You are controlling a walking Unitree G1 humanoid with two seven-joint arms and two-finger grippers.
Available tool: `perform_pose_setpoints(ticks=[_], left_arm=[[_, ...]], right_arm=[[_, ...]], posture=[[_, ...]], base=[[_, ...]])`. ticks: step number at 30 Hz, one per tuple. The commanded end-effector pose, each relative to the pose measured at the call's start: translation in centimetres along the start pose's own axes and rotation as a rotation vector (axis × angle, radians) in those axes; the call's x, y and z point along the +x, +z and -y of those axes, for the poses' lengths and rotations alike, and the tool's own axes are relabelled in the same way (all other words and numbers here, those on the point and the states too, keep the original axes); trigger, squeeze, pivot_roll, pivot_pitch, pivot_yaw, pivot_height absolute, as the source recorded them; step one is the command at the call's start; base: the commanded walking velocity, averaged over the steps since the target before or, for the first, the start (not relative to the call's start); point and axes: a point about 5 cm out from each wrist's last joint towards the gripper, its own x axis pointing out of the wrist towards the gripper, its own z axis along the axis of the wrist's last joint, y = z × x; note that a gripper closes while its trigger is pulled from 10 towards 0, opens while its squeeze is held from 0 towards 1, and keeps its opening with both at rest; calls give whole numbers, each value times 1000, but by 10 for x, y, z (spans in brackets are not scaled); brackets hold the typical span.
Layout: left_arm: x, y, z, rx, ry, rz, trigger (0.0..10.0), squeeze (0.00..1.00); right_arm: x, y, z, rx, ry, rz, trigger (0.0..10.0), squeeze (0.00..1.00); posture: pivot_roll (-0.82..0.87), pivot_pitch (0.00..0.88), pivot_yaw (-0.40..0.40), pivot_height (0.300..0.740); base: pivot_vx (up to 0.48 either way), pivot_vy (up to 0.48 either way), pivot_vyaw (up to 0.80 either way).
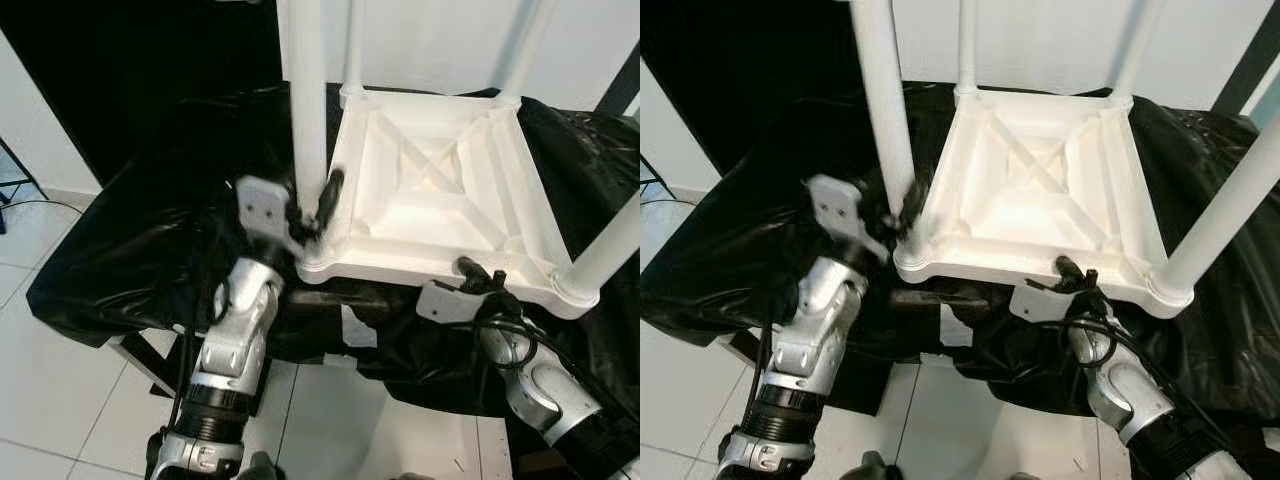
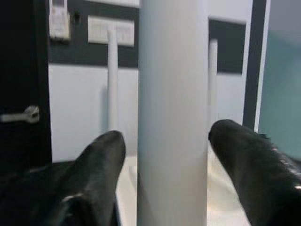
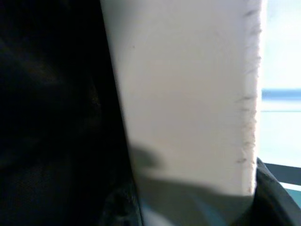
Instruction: Building children table
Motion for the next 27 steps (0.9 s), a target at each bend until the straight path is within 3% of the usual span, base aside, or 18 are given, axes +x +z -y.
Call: perform_pose_setpoints(ticks=[1, 4, 5, 6, 7, 9, 10, 11, 13, 16, 19, 22, 27], left_arm=[[-3, 2, 6, -149, -54, 22, 10000, 361], [-4, 3, 7, -179, -64, 31, 10000, 361], [-5, 4, 10, -222, -92, 36, 10000, 0], [-10, 5, 15, -284, -150, 45, 10000, 0], [-10, 5, 15, -284, -150, 45, 10000, 0], [-25, 4, 22, -436, -237, 35, 10000, 0], [-25, 4, 22, -436, -237, 35, 10000, 0], [-35, -2, 23, -479, -268, -1, 10000, 0], [-59, -28, 15, -483, -226, -122, 10000, 0], [-72, -44, 9, -476, -178, -186, 10000, 0], [-95, -74, 1, -442, -76, -306, 10000, 0], [-96, -81, 4, -456, -46, -332, 10000, 0], [-95, -82, 8, -461, -56, -341, 10000, 0]], right_arm=[[2, -4, 4, 3, -22, -15, 0, 0], [3, -4, 4, 4, -22, -15, 0, 0], [3, -5, 4, 9, -25, -14, 0, 0], [3, -4, 4, 20, -32, -16, 0, 0], [3, -4, 4, 20, -32, -16, 0, 0], [5, -3, 6, 55, -54, -20, 0, 0], [5, -3, 6, 55, -54, -20, 0, 0], [7, -2, 7, 69, -63, -22, 0, 0], [10, 0, 9, 119, -88, -29, 0, 0], [10, 1, 9, 155, -100, -33, 0, 0], [9, 9, 3, 335, -122, -29, 0, 0], [9, 20, 6, 443, -158, 0, 0, 0], [11, 23, 11, 487, -183, 10, 0, 0]], posture=[[-79, 34, -21, 740], [-79, 34, -21, 740], [-78, 34, -21, 740], [-80, 34, -20, 740], [-80, 34, -20, 740], [-84, 34, -15, 740], [-84, 34, -15, 740], [-83, 33, -13, 740], [-72, 31, -12, 740], [-72, 31, -13, 740], [-66, 33, -15, 740], [-67, 34, -13, 740], [-72, 33, -10, 740]], base=[[0, 0, 0], [0, 0, 0], [0, 0, 0], [0, 0, 0], [0, 0, 0], [0, 0, 0], [0, 0, 0], [0, 0, 0], [0, 0, 0], [0, 0, 0], [0, 0, 0], [0, 0, 0], [0, 0, 0]])
